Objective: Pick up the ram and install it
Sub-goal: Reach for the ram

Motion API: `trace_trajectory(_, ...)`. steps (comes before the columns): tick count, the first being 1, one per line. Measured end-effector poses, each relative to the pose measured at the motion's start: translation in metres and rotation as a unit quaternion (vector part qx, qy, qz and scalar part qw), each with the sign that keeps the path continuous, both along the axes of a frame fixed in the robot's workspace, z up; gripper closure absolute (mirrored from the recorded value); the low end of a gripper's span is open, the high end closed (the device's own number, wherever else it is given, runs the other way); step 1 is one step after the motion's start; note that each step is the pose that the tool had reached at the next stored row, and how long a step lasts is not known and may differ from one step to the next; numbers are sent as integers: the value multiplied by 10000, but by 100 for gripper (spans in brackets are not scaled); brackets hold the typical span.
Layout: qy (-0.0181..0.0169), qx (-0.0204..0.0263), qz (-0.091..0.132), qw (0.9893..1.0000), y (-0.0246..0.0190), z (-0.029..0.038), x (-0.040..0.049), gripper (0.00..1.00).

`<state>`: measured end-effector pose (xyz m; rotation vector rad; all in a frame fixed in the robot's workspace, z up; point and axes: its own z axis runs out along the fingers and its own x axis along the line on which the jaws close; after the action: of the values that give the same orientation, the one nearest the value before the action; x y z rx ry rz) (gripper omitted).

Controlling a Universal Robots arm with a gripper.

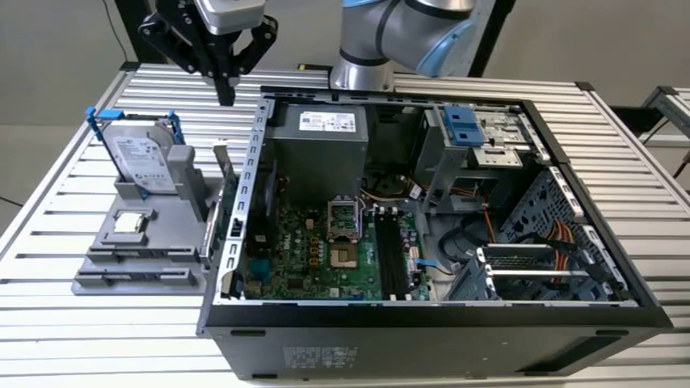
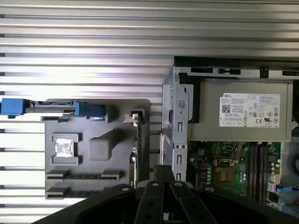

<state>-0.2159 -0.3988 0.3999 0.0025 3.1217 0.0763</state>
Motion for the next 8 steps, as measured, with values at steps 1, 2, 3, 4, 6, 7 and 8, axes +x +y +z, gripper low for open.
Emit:
trace_trajectory(1,0,0,9,10000,0,0,-15,100)
trace_trajectory(2,0,0,19,10000,0,0,-30,100)
trace_trajectory(3,0,0,27,10000,0,0,-44,100)
trace_trajectory(4,0,0,36,10000,0,0,-57,100)
trace_trajectory(6,0,0,54,10000,0,0,-83,100)
trace_trajectory(7,0,0,63,10000,0,-1,-96,100)
trace_trajectory(8,0,0,71,10000,0,0,-108,100)
